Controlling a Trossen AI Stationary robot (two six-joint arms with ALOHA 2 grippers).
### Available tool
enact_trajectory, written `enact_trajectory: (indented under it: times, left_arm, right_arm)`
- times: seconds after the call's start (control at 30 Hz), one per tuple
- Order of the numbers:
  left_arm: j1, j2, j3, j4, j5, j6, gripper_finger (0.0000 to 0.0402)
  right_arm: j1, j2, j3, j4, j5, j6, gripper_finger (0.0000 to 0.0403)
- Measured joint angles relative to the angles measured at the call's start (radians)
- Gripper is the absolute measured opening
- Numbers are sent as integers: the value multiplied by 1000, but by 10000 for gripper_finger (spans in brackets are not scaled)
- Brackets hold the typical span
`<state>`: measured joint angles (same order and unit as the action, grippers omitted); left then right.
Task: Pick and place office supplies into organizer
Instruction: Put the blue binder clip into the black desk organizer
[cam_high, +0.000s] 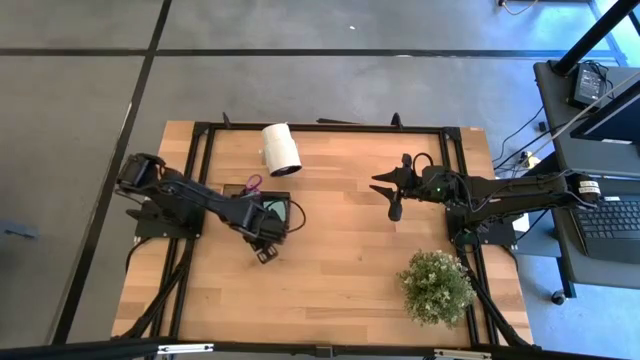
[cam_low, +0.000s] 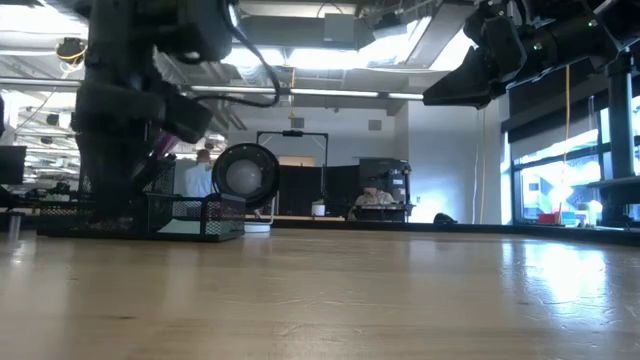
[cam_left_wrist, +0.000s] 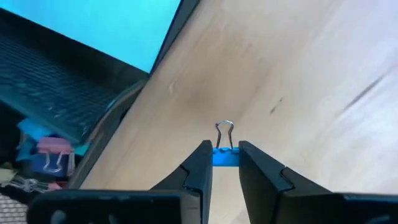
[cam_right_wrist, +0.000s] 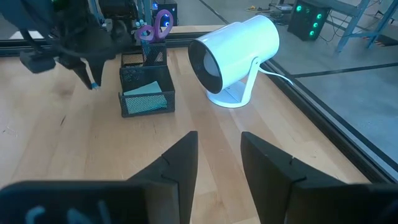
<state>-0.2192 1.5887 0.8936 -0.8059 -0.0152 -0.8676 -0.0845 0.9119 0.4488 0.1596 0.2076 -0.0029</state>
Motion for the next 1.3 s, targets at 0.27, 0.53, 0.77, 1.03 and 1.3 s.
enact_trajectory:
  times: [0.27,0.53,0.77,1.03,1.3]
  left_arm:
    - [-21,-115,1,-29,-66,25,63]
    - [-71,-201,2,-215,-276,-138,63]
    - [-82,-175,-2,-253,-341,-193,63]
    - [-80,-97,-2,-286,-402,-193,63]
    - [-80,-44,-2,-294,-411,-171,63]
  right_arm:
    - [0,0,0,-1,0,-1,127]
    - [0,0,0,-6,0,-2,126]
    - [0,0,0,-6,0,-4,126]
    - [0,0,0,-6,0,-1,126]
    - [0,0,0,-5,0,0,126]
